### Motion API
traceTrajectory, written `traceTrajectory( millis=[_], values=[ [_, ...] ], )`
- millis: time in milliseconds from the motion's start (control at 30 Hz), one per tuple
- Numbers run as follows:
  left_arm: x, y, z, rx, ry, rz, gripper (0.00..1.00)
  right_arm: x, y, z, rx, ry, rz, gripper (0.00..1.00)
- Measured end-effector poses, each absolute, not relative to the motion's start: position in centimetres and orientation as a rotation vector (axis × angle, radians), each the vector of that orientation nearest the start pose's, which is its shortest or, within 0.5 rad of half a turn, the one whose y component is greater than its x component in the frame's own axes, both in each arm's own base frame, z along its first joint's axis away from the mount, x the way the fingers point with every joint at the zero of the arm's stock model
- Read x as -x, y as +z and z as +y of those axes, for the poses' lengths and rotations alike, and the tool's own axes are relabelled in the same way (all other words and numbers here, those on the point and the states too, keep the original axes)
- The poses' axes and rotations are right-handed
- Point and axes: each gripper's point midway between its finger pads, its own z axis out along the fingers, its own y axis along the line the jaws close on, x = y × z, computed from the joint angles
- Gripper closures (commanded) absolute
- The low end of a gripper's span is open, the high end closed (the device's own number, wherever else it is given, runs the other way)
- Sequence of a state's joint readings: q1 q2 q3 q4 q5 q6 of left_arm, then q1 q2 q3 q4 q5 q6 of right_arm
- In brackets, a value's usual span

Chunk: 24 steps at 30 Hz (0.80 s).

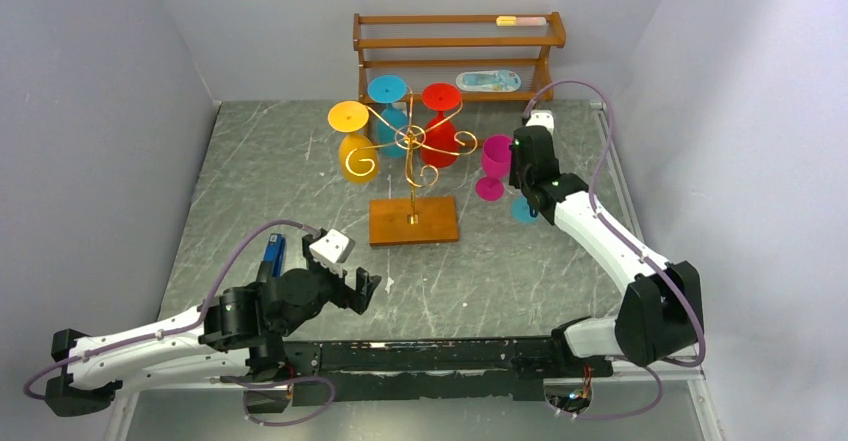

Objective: Take the wine glass off the wine glass rack
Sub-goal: Place the wine glass at the center of the board.

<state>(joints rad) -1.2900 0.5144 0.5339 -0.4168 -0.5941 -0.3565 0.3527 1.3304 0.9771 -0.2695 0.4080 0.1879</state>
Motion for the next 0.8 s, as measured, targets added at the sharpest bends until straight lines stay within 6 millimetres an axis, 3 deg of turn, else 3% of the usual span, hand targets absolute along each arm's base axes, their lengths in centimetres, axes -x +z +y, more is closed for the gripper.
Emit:
traceTrajectory(
  millis=[233, 400, 533, 667, 800],
  values=[
    [-14.6, 18.4, -19.5, -0.498, -0.530, 1.867, 0.03, -39.4, 21.1, 8.1, -0.074, -0.096, 2.116, 0.53],
    [-14.6, 19.2, -19.2, -0.483, -0.546, 1.846, 0.00, -38.7, 23.1, 7.8, -0.103, -0.083, 2.089, 0.48],
    [-14.7, 21.3, -18.6, -0.442, -0.564, 1.824, 0.00, -36.8, 25.5, 7.3, -0.157, -0.034, 2.037, 0.44],
    [-15.1, 22.6, -16.7, -0.328, -0.567, 1.807, 0.00, -32.8, 28.2, 6.8, -0.241, 0.110, 1.930, 0.37],
    [-15.3, 23.0, -15.1, -0.251, -0.562, 1.798, 0.00, -29.4, 28.7, 6.9, -0.315, 0.259, 1.868, 0.36]
  ],
)
